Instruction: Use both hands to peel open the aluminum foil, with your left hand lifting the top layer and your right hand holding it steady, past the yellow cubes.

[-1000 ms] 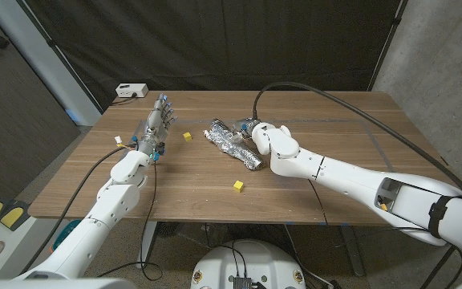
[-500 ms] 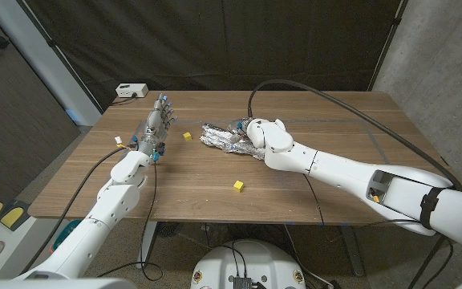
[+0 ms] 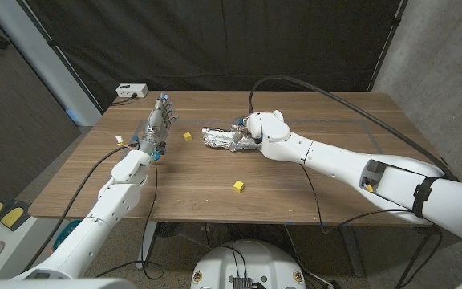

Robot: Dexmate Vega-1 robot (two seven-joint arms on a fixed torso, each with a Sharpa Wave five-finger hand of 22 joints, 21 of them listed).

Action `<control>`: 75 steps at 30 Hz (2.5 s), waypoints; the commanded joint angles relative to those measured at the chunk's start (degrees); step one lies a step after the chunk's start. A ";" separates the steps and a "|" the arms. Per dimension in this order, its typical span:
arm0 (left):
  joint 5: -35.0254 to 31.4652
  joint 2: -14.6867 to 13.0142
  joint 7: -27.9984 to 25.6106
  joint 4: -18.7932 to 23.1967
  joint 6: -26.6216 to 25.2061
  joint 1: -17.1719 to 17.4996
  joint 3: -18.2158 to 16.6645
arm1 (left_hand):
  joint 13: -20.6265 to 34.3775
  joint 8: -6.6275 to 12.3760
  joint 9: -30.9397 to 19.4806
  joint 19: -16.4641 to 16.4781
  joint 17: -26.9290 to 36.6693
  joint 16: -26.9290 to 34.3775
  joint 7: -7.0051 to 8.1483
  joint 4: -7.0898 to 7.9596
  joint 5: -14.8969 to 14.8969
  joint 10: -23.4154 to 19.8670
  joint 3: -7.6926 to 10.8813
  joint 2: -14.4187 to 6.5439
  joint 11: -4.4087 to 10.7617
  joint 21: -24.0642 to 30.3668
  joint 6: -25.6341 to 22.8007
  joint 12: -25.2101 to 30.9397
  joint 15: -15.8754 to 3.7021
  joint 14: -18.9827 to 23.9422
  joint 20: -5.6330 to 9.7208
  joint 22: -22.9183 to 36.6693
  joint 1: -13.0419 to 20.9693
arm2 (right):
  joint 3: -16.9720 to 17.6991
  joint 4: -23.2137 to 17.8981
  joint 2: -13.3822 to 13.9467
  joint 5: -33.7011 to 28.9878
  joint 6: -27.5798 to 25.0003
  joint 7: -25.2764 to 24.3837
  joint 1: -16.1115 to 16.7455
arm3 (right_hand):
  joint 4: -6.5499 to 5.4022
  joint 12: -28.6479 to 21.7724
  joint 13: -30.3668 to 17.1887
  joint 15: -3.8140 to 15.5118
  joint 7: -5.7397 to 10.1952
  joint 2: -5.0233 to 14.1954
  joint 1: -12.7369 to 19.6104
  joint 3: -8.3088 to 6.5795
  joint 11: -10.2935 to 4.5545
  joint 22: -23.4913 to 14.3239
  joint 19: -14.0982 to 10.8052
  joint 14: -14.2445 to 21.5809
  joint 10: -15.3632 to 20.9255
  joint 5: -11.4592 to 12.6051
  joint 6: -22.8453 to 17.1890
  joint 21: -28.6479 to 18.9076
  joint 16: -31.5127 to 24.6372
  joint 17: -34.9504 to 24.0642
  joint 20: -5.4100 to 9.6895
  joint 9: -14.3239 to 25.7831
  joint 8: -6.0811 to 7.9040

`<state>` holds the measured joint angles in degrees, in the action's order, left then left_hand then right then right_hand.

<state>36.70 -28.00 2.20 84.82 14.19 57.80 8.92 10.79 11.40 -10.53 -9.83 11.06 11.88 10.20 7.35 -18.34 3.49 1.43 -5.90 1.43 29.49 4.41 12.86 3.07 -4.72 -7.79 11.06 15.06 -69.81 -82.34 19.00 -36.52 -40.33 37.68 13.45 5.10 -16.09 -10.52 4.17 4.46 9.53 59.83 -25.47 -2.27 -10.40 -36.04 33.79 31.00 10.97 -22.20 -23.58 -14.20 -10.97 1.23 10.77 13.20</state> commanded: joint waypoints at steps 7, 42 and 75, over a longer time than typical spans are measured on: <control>-0.06 -0.19 -0.08 0.47 -0.23 0.25 -0.04 | 0.33 -0.15 -0.08 -0.56 0.25 0.02 -0.05 0.07 -0.34 0.22 -0.26 -0.12 -0.07 -0.11 0.35 -0.23 0.10 0.48 -0.53 0.15 0.27 | -0.16 4.53 -1.40 1.80 0.60 0.49 0.02 | 3.43 -8.78 -5.58 9.37 -2.42 0.52 5.68 0.66 0.36 -15.46 -10.60 31.74 24.96 -0.48 -20.47 -21.17 -13.74 -9.17 10.28 1.68 3.81; 0.64 -0.20 1.21 -1.41 -0.42 -1.13 0.76 | 0.34 -0.44 -0.09 -0.51 0.24 -0.15 0.05 -0.01 -0.47 0.43 -0.51 -0.26 0.11 -0.40 1.14 -0.47 0.06 0.41 -0.62 0.14 0.53 | 25.93 -2.25 2.98 26.43 18.93 -24.26 16.82 | 4.05 -17.24 -21.26 8.85 -6.93 -0.45 19.92 6.33 0.66 -22.35 -19.41 38.51 31.25 -0.24 -27.99 -45.47 -31.61 -30.90 11.40 10.73 5.74; -6.18 -5.14 -3.53 3.04 -7.04 -2.33 3.63 | 0.44 -0.51 -0.25 2.11 -0.02 -0.13 0.33 -4.85 0.33 1.02 -0.54 3.22 1.40 -0.35 4.79 -0.72 -1.16 1.25 -1.38 0.01 7.18 | 42.07 7.32 -6.94 45.23 39.89 -35.11 26.76 | 3.89 -17.39 -21.96 8.85 -6.87 -0.41 21.81 7.18 0.52 -20.35 -20.07 38.50 31.50 0.01 -28.30 -47.17 -31.61 -30.05 11.53 11.86 5.02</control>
<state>35.14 -30.61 2.55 84.48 12.23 55.55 11.47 11.07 10.59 -10.52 -8.66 10.92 11.40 10.42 3.03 -18.34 4.54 0.96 -2.96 2.48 28.64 8.71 11.97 2.06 -3.94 -8.70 10.92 21.22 -33.85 -78.42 16.52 3.20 -4.65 3.03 37.03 9.08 -33.29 -25.84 -3.75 -6.80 -1.98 69.82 -18.30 6.62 -30.80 -53.60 58.42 53.80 10.64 -45.83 -70.27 -45.26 -40.89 4.75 21.05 18.45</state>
